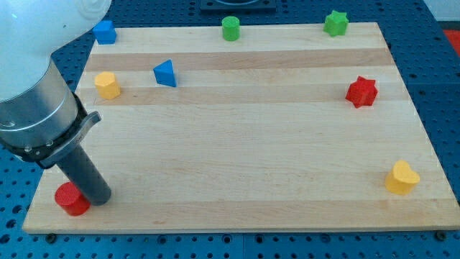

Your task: Move blue triangle towards bottom middle center of the board

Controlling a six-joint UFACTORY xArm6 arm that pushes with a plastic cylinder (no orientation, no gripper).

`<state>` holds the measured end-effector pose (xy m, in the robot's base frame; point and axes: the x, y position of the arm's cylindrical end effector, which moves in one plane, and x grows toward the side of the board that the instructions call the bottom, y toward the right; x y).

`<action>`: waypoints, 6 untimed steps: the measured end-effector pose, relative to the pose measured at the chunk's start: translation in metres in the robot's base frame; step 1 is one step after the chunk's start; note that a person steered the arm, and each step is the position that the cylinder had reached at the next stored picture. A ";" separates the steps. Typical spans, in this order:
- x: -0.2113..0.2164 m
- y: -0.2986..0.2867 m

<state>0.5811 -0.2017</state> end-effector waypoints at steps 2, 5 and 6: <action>0.000 -0.018; -0.135 0.033; -0.182 0.049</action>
<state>0.3995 -0.1526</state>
